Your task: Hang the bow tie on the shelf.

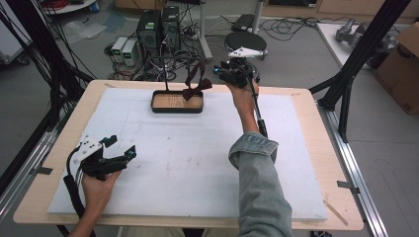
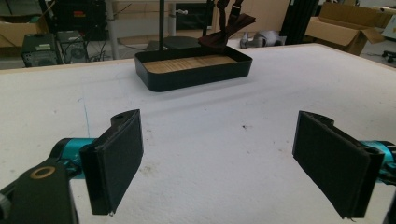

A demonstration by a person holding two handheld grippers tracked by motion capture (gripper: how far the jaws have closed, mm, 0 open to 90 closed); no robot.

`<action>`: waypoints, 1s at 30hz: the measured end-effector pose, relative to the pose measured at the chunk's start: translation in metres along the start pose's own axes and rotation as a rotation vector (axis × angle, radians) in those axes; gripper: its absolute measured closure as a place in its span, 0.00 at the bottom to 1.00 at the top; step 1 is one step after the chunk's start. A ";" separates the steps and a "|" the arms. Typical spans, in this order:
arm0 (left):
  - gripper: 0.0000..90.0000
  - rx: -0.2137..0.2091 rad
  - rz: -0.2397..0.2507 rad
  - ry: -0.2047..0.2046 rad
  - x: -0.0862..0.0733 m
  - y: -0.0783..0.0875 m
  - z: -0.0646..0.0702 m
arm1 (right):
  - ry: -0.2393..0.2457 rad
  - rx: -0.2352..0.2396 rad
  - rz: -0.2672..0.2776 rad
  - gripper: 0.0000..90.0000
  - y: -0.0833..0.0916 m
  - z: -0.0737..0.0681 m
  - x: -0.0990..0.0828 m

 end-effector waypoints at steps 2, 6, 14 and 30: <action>0.18 0.000 0.001 0.000 0.000 0.000 0.000 | 0.000 -0.001 0.013 0.67 0.006 0.000 0.003; 0.19 0.001 -0.001 -0.001 0.000 0.000 0.000 | -0.009 0.000 0.048 0.59 0.023 0.002 0.011; 0.19 0.003 -0.004 -0.005 0.000 -0.001 0.000 | -0.012 -0.004 0.112 0.44 0.059 0.007 0.021; 0.19 0.004 -0.002 -0.007 0.001 -0.004 0.002 | -0.017 -0.072 0.207 0.17 0.132 0.021 0.018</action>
Point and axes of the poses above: each handheld gripper's, and its own axes: y roughly backward along the jaws, x roughly out of its top, z roughly to its right, the point moved 8 cm from there along -y, roughly forward along the jaws, and after that the axes turned 1 degree about z, right-handed, at the moved point
